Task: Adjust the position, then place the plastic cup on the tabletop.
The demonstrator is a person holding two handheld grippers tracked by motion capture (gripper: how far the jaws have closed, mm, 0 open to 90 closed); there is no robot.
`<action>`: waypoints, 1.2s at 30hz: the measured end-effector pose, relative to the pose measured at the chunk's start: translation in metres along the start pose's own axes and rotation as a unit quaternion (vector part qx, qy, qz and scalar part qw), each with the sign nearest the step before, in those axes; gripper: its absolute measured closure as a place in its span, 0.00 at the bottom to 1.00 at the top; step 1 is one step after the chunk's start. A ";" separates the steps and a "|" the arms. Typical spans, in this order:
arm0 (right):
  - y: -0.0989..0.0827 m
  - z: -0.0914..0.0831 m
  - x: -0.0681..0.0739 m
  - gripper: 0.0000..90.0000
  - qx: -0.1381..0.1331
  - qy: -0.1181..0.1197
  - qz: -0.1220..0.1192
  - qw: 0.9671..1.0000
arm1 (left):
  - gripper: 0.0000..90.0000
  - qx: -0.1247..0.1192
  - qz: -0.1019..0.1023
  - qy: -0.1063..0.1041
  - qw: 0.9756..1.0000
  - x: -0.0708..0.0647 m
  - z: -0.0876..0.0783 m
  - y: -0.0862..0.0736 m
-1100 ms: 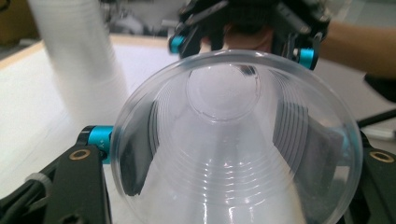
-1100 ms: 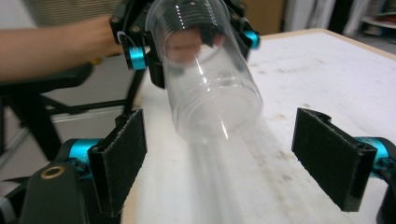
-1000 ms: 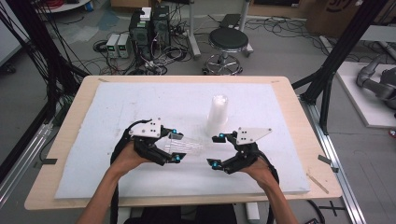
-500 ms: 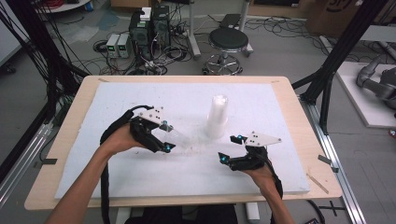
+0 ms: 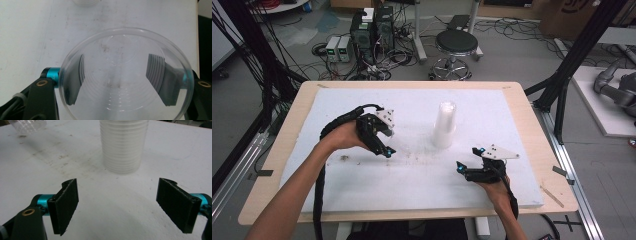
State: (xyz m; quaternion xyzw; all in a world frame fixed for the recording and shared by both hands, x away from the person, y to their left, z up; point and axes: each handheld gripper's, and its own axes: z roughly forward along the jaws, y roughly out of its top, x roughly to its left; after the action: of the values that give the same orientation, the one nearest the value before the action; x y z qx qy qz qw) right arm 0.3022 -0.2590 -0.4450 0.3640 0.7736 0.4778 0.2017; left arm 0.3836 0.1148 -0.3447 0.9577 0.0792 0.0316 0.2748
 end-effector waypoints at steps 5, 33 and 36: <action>-0.007 0.001 -0.004 0.20 0.003 -0.015 0.000 1.000 | 0.34 0.036 0.015 0.000 0.999 0.002 0.004 0.007; -0.009 0.001 -0.004 0.20 0.004 -0.009 -0.003 1.000 | 0.34 0.082 0.025 0.009 0.996 0.004 0.015 0.014; -0.008 0.001 -0.004 0.20 0.006 -0.008 -0.001 1.000 | 0.34 0.083 0.023 0.009 0.996 0.005 0.016 0.014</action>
State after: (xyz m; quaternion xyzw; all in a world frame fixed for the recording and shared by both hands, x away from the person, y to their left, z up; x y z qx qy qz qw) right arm 0.3027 -0.2641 -0.4532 0.3681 0.7754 0.4696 0.2066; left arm 0.3918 0.0953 -0.3508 0.9785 0.0621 0.0403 0.1924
